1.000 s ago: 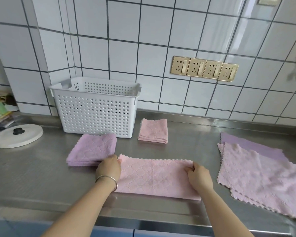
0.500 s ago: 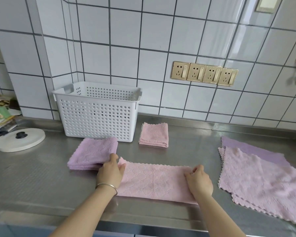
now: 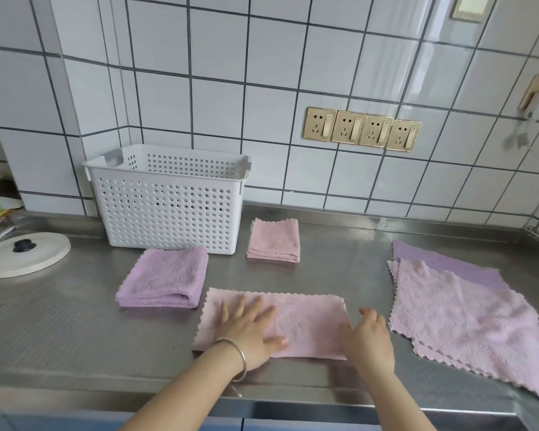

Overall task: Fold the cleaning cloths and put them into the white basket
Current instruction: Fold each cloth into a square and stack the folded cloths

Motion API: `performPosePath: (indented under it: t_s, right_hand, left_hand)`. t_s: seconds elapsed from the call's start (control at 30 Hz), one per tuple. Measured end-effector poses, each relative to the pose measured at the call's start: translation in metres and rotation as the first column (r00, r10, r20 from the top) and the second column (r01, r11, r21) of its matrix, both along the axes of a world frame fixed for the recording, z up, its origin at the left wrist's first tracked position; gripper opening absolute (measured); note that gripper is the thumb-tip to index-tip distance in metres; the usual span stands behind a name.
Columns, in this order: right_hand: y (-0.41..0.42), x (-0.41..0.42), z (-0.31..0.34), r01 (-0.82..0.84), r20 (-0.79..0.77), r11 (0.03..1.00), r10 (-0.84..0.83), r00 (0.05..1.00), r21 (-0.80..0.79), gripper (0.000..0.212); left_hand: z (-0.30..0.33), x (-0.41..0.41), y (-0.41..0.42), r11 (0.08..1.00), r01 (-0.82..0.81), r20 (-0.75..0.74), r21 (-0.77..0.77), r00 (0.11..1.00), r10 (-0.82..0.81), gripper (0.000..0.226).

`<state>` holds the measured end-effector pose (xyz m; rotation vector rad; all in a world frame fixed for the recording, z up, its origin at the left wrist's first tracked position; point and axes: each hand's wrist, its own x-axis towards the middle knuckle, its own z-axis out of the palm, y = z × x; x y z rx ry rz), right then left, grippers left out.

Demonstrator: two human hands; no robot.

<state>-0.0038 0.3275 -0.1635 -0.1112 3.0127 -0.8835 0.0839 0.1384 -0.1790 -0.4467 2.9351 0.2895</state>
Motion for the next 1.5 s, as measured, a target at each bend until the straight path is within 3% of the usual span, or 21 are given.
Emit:
performPosePath:
  t_s: [0.13,0.33,0.47,0.6,0.7,0.77,0.83,0.93,1.0,1.07,1.17,1.23,1.33,1.5]
  right_hand:
    - [0.001,0.007,0.000,0.035,0.155,0.999,-0.035,0.987,0.002,0.052]
    - [0.002,0.014,0.015,0.054,0.322,0.994,-0.082,0.943,0.096,0.025]
    - [0.007,0.018,0.018,0.066,0.318,0.996,-0.081,0.945,0.059,0.017]
    - [0.007,0.023,0.013,0.115,0.259,0.993,-0.105,0.960,-0.025,0.015]
    - [0.005,0.026,0.009,0.119,0.200,0.975,-0.080,0.977,-0.188,0.008]
    - [-0.002,0.030,0.007,0.131,0.172,0.894,-0.062,0.983,-0.429,0.012]
    - [-0.014,0.036,0.003,0.224,0.240,0.679,-0.072,0.968,-0.699,0.024]
    - [-0.030,0.043,-0.006,0.393,0.374,0.409,-0.129,0.918,-0.823,0.030]
    - [-0.036,0.046,-0.004,0.402,0.373,0.362,-0.152,0.915,-0.841,0.029]
    - [-0.046,0.052,0.003,0.269,0.235,0.440,-0.131,0.963,-0.857,0.034]
    - [-0.068,0.064,0.004,-0.103,-0.117,0.664,0.024,0.993,-0.740,0.046]
    - [-0.084,0.070,-0.003,-0.377,-0.422,0.787,0.165,0.891,-0.488,0.049]
    - [-0.101,0.073,-0.018,-0.534,-0.598,0.835,0.363,0.715,-0.131,0.045]
    - [-0.110,0.079,-0.017,-0.687,-0.542,0.725,0.600,0.589,0.055,0.045]
  left_hand:
    - [-0.003,-0.003,0.002,0.999,-0.030,0.020,-0.012,0.999,0.030,0.078]
    - [0.003,0.001,0.005,0.999,-0.016,0.065,-0.037,0.998,0.018,0.076]
    - [0.010,-0.004,0.006,0.996,0.022,0.079,-0.084,0.997,-0.016,0.076]
    - [0.011,-0.018,0.006,0.976,0.192,0.000,-0.099,0.981,-0.193,0.072]
    - [0.001,-0.023,0.004,0.974,0.212,-0.001,-0.077,0.977,-0.213,0.072]
    - [-0.004,-0.025,0.003,0.976,0.201,-0.006,-0.079,0.979,-0.202,0.072]
    - [-0.004,-0.028,0.002,0.978,0.194,0.006,-0.072,0.981,-0.194,0.072]
    - [0.004,-0.030,0.002,0.985,0.170,0.011,0.029,0.985,-0.171,0.066]
    - [0.012,-0.029,0.000,0.966,0.129,-0.097,0.224,0.989,-0.109,0.058]
    - [0.022,-0.026,-0.002,0.838,0.070,-0.235,0.541,0.970,0.070,0.052]
    - [0.039,-0.023,-0.010,0.536,-0.022,-0.215,0.844,0.902,0.376,0.044]
    - [0.046,-0.023,-0.017,0.396,-0.037,-0.185,0.918,0.841,0.509,0.030]
    - [0.045,-0.018,-0.030,0.514,-0.106,-0.227,0.851,0.808,0.544,0.051]
    - [0.037,-0.001,-0.040,0.517,-0.170,-0.191,0.839,0.798,0.572,0.045]
